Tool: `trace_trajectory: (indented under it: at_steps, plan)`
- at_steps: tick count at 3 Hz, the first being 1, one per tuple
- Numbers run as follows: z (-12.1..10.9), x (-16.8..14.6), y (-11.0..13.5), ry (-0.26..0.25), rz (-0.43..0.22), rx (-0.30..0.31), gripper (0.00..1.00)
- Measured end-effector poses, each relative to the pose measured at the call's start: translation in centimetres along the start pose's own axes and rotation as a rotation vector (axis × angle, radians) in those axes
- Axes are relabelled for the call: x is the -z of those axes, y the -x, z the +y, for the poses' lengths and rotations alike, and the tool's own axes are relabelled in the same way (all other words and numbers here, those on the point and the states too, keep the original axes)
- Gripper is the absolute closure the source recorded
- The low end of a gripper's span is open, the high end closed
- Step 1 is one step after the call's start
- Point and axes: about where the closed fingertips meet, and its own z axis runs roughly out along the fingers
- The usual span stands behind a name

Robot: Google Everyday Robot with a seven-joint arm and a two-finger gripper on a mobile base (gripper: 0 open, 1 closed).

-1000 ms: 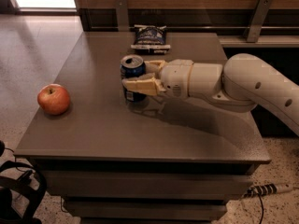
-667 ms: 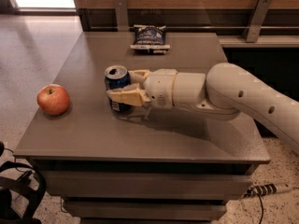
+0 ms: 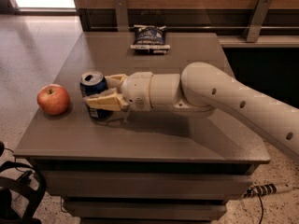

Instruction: Move pepsi can near apple

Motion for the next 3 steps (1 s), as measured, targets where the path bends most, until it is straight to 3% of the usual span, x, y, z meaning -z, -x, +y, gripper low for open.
trace_trajectory:
  at_steps: [1,2,3]
  plan:
    - [0.53,-1.44,-0.26,0.041,-0.001,-0.008,1.00]
    - [0.68,-1.56,-0.17,0.043,-0.001,-0.006,0.84]
    - [0.83,-1.71,-0.10,0.047,-0.001,-0.005,0.61]
